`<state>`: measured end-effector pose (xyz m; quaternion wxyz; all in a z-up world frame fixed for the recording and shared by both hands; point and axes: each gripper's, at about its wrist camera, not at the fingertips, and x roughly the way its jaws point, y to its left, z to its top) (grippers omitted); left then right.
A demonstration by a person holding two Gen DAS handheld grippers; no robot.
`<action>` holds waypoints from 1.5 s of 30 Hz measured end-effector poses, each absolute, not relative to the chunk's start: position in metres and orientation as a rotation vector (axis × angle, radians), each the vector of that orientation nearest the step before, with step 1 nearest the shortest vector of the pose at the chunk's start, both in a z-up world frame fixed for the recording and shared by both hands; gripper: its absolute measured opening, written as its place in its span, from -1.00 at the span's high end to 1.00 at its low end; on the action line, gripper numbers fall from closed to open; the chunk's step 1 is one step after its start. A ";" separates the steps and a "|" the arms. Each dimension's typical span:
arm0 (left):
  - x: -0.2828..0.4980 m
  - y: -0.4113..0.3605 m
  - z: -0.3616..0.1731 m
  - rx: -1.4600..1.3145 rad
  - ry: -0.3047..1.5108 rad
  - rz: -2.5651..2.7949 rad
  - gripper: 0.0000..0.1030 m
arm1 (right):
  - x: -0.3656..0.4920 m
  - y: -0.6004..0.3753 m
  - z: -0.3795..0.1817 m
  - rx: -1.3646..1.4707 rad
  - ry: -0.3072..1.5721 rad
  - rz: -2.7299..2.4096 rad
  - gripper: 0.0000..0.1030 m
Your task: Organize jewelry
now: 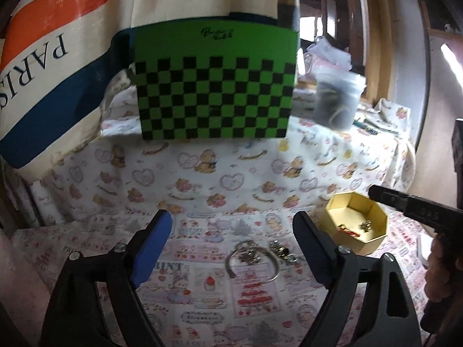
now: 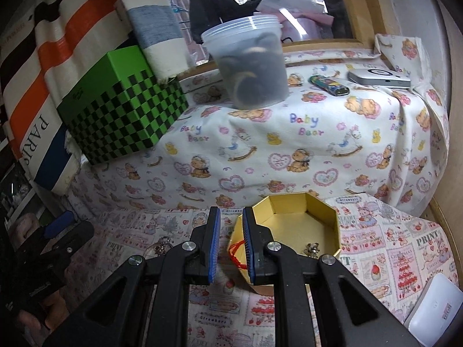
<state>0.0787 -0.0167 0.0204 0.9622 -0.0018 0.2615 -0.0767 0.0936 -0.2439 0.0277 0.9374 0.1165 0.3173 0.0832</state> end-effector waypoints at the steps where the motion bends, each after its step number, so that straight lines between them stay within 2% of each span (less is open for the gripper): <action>1: 0.080 -0.016 0.019 0.008 0.535 -0.146 -0.64 | 0.094 -0.242 0.027 0.235 0.649 0.171 0.50; 2: 0.080 -0.016 0.017 0.023 0.537 -0.129 -0.64 | 0.094 -0.241 0.026 0.233 0.648 0.170 0.39; 8: 0.088 -0.006 0.010 -0.005 0.588 -0.082 -0.67 | 0.095 -0.236 0.023 0.228 0.662 0.172 0.34; 9: 0.091 -0.005 0.008 -0.009 0.601 -0.075 -0.67 | 0.096 -0.235 0.022 0.226 0.665 0.166 0.28; 11: 0.096 -0.003 0.003 -0.012 0.636 -0.058 -0.67 | 0.096 -0.233 0.021 0.216 0.664 0.160 0.00; 15: 0.105 -0.002 -0.009 -0.011 0.710 -0.028 -0.67 | 0.095 -0.229 0.020 0.191 0.660 0.156 -0.04; 19: 0.114 -0.002 -0.022 -0.004 0.785 0.008 -0.67 | 0.094 -0.229 0.020 0.188 0.650 0.149 -0.29; 21: 0.115 -0.002 -0.027 -0.006 0.805 0.007 -0.67 | 0.095 -0.229 0.020 0.187 0.653 0.147 -0.30; 24: 0.117 -0.001 -0.031 -0.010 0.821 -0.004 -0.67 | 0.096 -0.230 0.018 0.193 0.657 0.147 -0.43; 28: 0.121 -0.002 -0.037 -0.028 0.842 -0.031 -0.65 | 0.097 -0.228 0.017 0.187 0.663 0.144 -0.44; 32: 0.126 -0.009 -0.043 -0.041 0.865 -0.109 -0.26 | 0.097 -0.226 0.015 0.170 0.666 0.140 -0.44; 34: 0.127 -0.016 -0.046 -0.047 0.869 -0.169 -0.15 | 0.098 -0.226 0.014 0.166 0.668 0.139 -0.44; 37: 0.126 -0.031 -0.048 -0.015 0.869 -0.255 -0.19 | 0.098 -0.226 0.014 0.166 0.674 0.137 -0.44; 38: 0.126 -0.038 -0.048 0.018 0.872 -0.265 -0.35 | 0.099 -0.226 0.013 0.166 0.675 0.137 -0.44; 40: 0.126 -0.049 -0.050 0.082 0.858 -0.244 -0.45 | 0.099 -0.226 0.013 0.166 0.675 0.133 -0.44; 45: 0.140 -0.062 -0.063 0.099 0.913 -0.256 -0.45 | 0.100 -0.227 0.013 0.165 0.678 0.126 -0.44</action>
